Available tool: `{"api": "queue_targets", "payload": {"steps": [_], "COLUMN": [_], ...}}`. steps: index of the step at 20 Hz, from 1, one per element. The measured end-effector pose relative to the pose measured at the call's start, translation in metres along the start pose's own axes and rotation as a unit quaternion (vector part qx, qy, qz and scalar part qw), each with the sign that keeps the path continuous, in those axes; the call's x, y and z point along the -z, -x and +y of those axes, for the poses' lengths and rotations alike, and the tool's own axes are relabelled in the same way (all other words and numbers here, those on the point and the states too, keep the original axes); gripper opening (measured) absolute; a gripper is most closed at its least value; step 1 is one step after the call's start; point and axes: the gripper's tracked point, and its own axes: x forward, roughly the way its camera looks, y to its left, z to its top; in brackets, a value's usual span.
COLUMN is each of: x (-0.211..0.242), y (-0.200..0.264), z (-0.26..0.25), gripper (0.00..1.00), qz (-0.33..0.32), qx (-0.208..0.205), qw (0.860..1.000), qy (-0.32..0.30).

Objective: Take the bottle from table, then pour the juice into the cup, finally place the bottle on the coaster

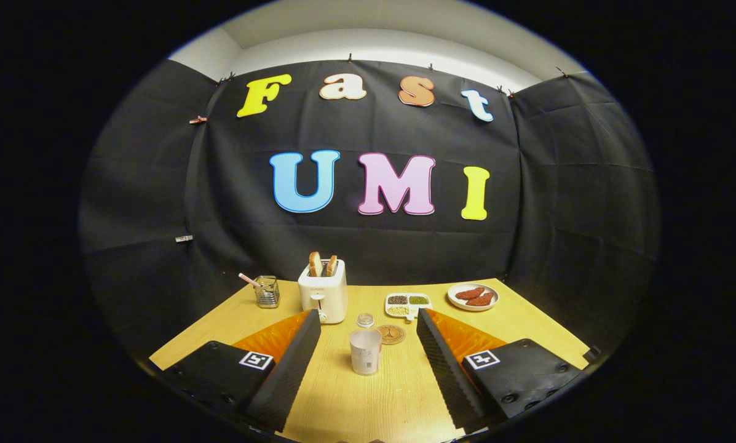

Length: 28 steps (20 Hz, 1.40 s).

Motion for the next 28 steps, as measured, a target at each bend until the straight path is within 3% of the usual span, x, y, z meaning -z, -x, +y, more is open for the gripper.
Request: {"api": "queue_targets", "payload": {"steps": [11, 18, 23, 28], "x": [0.043, 0.088, 0.096, 0.11], "y": [-0.029, -0.063, -0.084, -0.108], "z": [0.009, 0.011, 0.009, 0.015], "gripper": [0.97, 0.97, 0.97, 0.97], "qz": [0.015, 0.033, 0.045, 0.046], "qx": [0.04, 0.044, 0.056, 0.044], "qw": [0.999, 0.998, 0.997, 0.998], "qy": [0.011, -0.002, 0.027, 0.008]}}
